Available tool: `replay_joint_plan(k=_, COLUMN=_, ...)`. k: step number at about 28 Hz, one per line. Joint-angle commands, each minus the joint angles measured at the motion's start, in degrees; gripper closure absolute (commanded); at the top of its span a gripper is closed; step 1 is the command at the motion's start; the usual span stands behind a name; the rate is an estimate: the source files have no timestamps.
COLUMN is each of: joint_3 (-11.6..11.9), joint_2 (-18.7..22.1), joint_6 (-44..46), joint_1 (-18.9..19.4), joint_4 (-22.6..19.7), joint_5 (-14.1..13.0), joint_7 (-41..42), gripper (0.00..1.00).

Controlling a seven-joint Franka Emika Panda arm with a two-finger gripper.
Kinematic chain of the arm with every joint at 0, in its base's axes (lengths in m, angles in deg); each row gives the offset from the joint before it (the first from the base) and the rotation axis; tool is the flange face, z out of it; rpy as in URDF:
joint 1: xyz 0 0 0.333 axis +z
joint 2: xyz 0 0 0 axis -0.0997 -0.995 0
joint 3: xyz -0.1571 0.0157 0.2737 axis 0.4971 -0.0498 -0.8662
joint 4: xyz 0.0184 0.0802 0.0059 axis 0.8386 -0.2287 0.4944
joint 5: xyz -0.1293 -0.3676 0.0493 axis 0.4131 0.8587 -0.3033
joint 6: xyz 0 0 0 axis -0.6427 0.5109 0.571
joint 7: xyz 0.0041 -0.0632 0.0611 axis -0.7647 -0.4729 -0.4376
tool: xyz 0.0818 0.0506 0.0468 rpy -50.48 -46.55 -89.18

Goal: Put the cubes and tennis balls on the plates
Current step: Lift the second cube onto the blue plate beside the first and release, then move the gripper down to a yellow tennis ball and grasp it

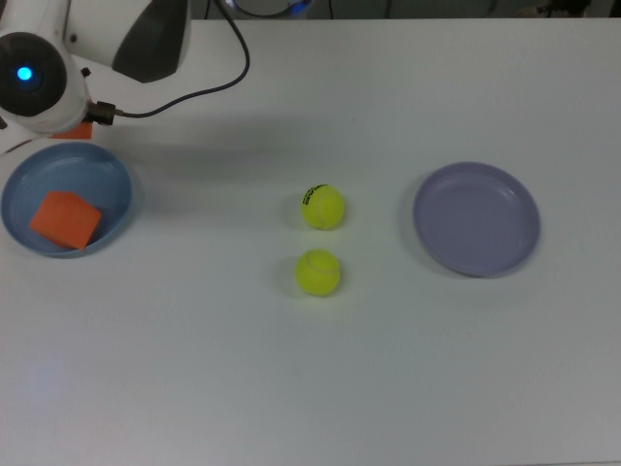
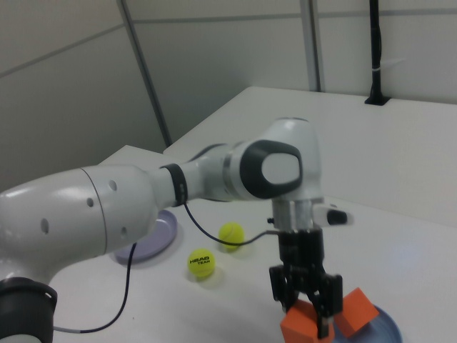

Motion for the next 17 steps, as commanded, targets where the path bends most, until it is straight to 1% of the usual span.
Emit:
replay_joint_plan(k=1, joint_3=0.09, joint_2=-0.08, joint_6=-1.32, joint_1=-0.75, joint_4=-0.75, joint_5=-1.76, joint_7=0.05, gripper=0.44)
replay_joint_plan(k=2, joint_3=0.09, joint_2=-0.07, joint_6=-2.11, joint_1=-0.75, joint_4=-0.66, joint_5=-2.03, joint_7=-0.21, gripper=0.1)
replay_joint_plan(k=3, joint_3=0.09, joint_2=0.01, joint_6=-2.81, joint_1=-0.67, joint_4=-0.66, joint_5=-2.47, joint_7=-0.48, gripper=0.0)
replay_joint_plan(k=5, joint_3=0.09, joint_2=0.1, joint_6=-3.35, joint_1=-0.67, joint_4=-0.57, joint_5=-3.0, joint_7=-0.74, gripper=0.0)
replay_joint_plan(k=7, joint_3=0.09, joint_2=0.1, joint_6=-3.44, joint_1=-0.75, joint_4=1.18, joint_5=-3.61, joint_7=-0.83, gripper=0.0)
replay_joint_plan(k=12, joint_3=0.27, joint_2=0.8, joint_6=-3.52, joint_1=-0.93, joint_4=2.33, joint_5=-6.59, joint_7=-0.74, gripper=0.0)
replay_joint_plan(k=17, joint_3=0.01, joint_2=2.56, joint_6=-3.52, joint_1=-0.93, joint_4=2.33, joint_5=-6.95, joint_7=-0.3, gripper=0.0)
